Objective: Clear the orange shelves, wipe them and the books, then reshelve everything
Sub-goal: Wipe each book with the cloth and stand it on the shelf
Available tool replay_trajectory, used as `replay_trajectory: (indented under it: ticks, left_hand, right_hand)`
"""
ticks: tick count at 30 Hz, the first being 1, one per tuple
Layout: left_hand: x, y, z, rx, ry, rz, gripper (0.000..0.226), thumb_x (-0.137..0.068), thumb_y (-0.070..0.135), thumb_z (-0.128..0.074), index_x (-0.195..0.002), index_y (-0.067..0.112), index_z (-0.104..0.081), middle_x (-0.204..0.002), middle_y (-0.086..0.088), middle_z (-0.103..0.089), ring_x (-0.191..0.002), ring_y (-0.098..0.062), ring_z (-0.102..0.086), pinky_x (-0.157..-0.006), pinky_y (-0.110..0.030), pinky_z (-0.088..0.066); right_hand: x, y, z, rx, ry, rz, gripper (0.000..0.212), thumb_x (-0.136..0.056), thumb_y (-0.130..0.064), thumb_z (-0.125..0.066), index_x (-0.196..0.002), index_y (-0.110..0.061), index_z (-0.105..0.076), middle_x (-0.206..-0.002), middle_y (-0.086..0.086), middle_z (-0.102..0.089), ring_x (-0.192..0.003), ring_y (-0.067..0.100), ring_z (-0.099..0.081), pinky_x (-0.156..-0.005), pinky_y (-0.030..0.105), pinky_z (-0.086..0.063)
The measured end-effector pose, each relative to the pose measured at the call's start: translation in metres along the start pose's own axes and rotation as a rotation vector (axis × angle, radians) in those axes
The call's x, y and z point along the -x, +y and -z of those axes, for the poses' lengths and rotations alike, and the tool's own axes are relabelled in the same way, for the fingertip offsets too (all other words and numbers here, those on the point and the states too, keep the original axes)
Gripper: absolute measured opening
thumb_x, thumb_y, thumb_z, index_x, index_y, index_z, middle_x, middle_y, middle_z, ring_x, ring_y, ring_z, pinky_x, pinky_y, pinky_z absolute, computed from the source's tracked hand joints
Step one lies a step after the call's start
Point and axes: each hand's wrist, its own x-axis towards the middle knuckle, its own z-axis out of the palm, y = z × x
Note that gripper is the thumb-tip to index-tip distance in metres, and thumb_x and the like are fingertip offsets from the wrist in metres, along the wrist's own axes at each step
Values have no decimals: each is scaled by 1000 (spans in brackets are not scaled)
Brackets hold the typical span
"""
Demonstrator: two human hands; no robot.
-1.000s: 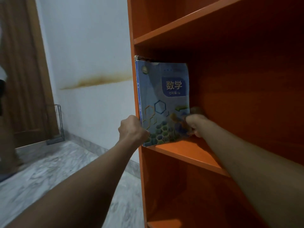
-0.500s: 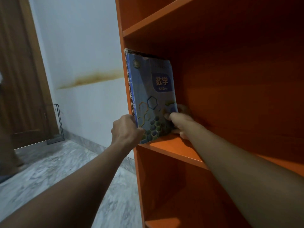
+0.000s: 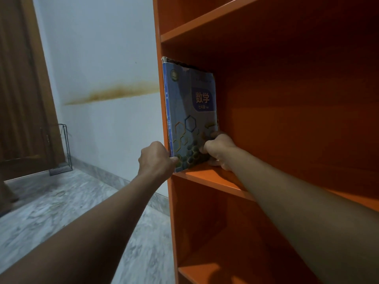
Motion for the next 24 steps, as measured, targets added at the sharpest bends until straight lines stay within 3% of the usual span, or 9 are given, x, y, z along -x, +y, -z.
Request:
replay_trajectory:
  ticks: [3, 6, 9, 12, 15, 18, 20, 24]
  left_hand:
    - [9, -7, 6, -33, -38, 4, 22, -89, 22, -70, -90, 8, -53, -91, -14, -66, -82, -28, -70, -73, -38, -60]
    - [15, -19, 12, -89, -66, -12, 17, -94, 21, -65, -94, 5, -61, -87, -11, -67, -77, -26, -69, -71, -37, -61]
    - [19, -34, 13, -115, -122, -53, 15, -95, 21, -62, -94, 7, -66, -81, -11, -67, -73, -24, -68, -69, -38, -61]
    - [25, -49, 11, -145, -190, -124, 17, -94, 23, -60, -90, 8, -67, -77, -8, -65, -68, -21, -64, -53, -29, -52]
    - [40, -63, -1, -156, -285, -183, 17, -96, 23, -56, -89, 11, -65, -77, -4, -63, -66, -16, -59, -49, -24, -40]
    - [68, -79, -24, -156, -418, -224, 17, -95, 27, -56, -92, 14, -67, -89, -5, -67, -78, -23, -64, -67, -33, -53]
    - [94, -91, -44, -168, -533, -241, 21, -93, 30, -59, -100, 13, -69, -101, -9, -70, -90, -29, -65, -78, -35, -54]
    - [157, -106, -86, -215, -759, -373, 30, -89, 30, -62, -109, 10, -71, -114, -17, -68, -108, -39, -63, -84, -37, -51]
  right_hand:
    - [10, -2, -4, 263, 154, 97, 30, -90, -11, -64, -118, -12, -55, -115, 11, -59, -98, 31, -61, -80, 43, -58]
    - [29, -2, -11, 504, 308, 243, 12, -89, -20, -63, -100, -15, -67, -106, 7, -66, -94, 29, -64, -81, 42, -58]
    - [59, 3, -21, 653, 367, 407, 14, -90, -27, -61, -86, -17, -71, -93, 4, -70, -87, 27, -66, -77, 42, -58]
    - [93, 13, -33, 752, 350, 475, 14, -91, -29, -60, -89, -19, -70, -92, 2, -70, -85, 24, -66, -74, 39, -56]
    - [120, 36, -40, 893, 343, 348, 11, -87, -26, -61, -88, -19, -70, -88, 0, -69, -82, 24, -65, -68, 34, -53]
    - [149, 79, -34, 1034, 294, 67, 10, -85, -23, -61, -90, -18, -68, -90, 3, -69, -85, 28, -66, -71, 37, -55]
    - [171, 112, -22, 1082, 258, -119, 18, -85, -26, -61, -99, -18, -67, -100, 7, -69, -93, 31, -66, -78, 41, -57]
    - [229, 173, 9, 1181, 126, -361, 31, -85, -26, -62, -114, -15, -64, -116, 13, -65, -104, 34, -62, -86, 40, -54]
